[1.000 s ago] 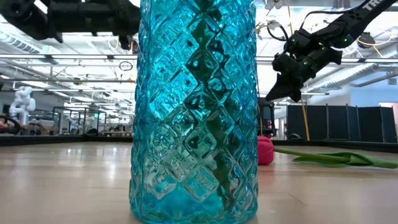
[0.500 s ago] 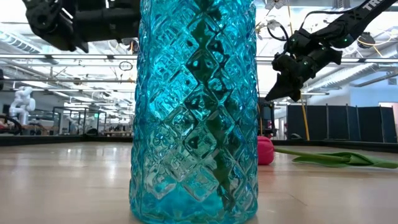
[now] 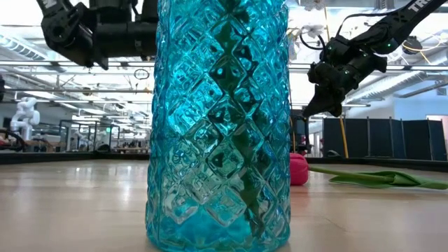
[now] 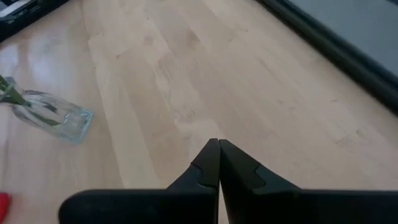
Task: Sort flowers into vase by color
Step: Put the white flowers into the transparent vase, then put the red tulip into the blue vase
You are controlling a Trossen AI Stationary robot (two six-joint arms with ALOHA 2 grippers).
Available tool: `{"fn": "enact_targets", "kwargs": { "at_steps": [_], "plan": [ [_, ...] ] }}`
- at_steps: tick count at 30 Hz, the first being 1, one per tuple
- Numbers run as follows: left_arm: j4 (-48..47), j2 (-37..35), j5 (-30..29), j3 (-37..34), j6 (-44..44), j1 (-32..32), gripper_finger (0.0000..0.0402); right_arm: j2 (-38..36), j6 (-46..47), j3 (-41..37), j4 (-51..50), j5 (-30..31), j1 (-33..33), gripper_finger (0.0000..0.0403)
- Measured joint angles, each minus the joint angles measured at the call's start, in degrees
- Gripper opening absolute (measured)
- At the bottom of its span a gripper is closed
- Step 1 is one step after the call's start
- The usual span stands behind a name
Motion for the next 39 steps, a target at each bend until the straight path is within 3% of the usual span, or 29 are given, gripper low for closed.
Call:
{"fn": "enact_targets", "kwargs": {
  "at_steps": [9, 20, 25, 35, 39],
  "plan": [
    [-1.2, 3.7, -0.2, -0.1, -0.1, 0.0, 0.0009, 0.0, -0.2, 0.0, -0.4, -0.8, 0.0, 0.0000],
    [-3.4, 3.6, -2.1, -0.1, -0.2, 0.0, 0.0075, 0.0, 2.1, 0.0, -0.6, -0.8, 0.0, 0.0000],
    [-7.2, 3.6, -2.1, -0.1, -5.7, 0.2, 0.0102, 0.0, 3.7, 0.0, -0.6, -0.9, 0.0, 0.0000],
    [-13.0, 3.0, 2.2, -0.1, -6.0, 0.1, 0.0180, -0.9, 9.5, 0.0, -1.1, -2.0, 0.0, 0.0000],
    [-21.2, -0.1, 2.3, -0.1, -6.0, 0.1, 0.0186, -2.0, 8.3, 4.2, -10.9, 3.8, 0.1, 0.0000]
  ]
}}
